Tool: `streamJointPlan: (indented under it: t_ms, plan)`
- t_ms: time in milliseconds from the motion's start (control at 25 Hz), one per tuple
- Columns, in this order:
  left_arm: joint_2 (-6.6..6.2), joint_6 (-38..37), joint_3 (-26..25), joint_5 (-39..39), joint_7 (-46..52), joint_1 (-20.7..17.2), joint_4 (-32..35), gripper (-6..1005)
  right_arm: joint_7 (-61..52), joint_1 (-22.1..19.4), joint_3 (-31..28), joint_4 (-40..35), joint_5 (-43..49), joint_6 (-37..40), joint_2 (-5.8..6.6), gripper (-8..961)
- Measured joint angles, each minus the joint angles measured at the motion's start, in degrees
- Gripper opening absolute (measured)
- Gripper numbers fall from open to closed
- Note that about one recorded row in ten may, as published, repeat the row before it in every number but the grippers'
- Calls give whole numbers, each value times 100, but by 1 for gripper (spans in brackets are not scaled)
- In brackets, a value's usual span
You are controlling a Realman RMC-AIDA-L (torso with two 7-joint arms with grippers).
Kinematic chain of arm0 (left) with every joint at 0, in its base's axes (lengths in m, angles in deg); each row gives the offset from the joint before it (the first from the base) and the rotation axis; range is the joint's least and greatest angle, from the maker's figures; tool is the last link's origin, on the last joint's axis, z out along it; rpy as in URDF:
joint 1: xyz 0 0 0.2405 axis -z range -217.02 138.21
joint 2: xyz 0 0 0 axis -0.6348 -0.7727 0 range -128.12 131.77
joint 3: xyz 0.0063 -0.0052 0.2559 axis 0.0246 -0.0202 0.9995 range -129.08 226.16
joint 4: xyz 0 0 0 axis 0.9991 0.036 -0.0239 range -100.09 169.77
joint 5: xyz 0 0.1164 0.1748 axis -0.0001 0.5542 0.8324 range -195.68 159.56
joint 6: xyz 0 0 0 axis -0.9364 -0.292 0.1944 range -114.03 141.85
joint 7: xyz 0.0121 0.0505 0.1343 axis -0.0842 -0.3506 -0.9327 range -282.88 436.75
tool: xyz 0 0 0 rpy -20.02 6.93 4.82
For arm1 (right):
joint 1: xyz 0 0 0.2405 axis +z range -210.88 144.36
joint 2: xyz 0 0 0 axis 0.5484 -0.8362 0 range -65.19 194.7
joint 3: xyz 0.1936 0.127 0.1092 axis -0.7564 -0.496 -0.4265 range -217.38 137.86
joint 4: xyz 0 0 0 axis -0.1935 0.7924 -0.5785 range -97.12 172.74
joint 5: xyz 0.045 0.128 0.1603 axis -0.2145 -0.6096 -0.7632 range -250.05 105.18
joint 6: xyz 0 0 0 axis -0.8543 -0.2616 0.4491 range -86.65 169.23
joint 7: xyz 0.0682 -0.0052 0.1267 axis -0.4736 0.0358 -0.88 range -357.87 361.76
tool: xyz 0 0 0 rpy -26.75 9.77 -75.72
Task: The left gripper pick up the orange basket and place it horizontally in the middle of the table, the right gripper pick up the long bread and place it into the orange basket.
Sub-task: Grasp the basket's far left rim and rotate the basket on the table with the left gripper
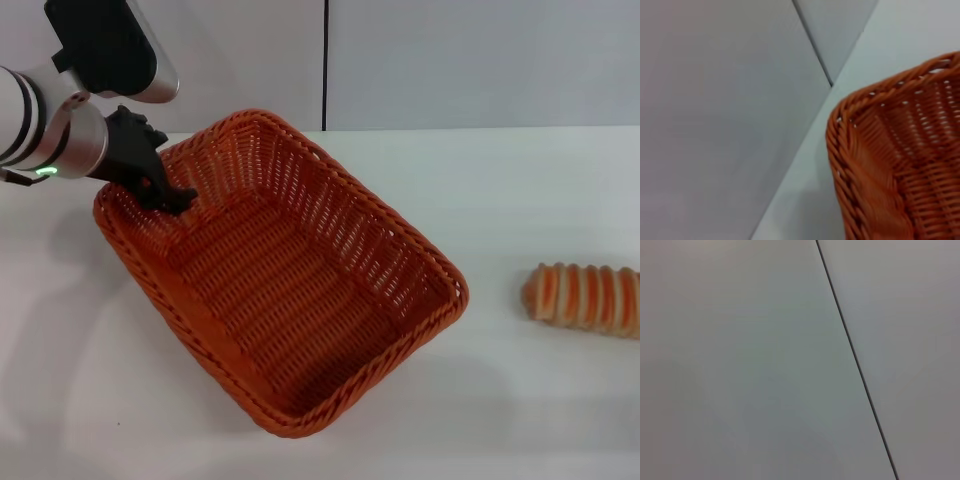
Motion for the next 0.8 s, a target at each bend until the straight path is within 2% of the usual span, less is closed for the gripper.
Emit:
streamJointPlan:
  t_ms: [200,560,800]
  plan:
    - [0,-268,-74,29,11,88,-7,750,0,42,0,0,0,-28,3,620]
    - [-5,-351,-67,56,69,329,-444,727,5,30,0,0,0,-64,6,618]
    - [-7,-431,-15,56,50,355,-400,712,13,27,0,0,0,-129,6,618]
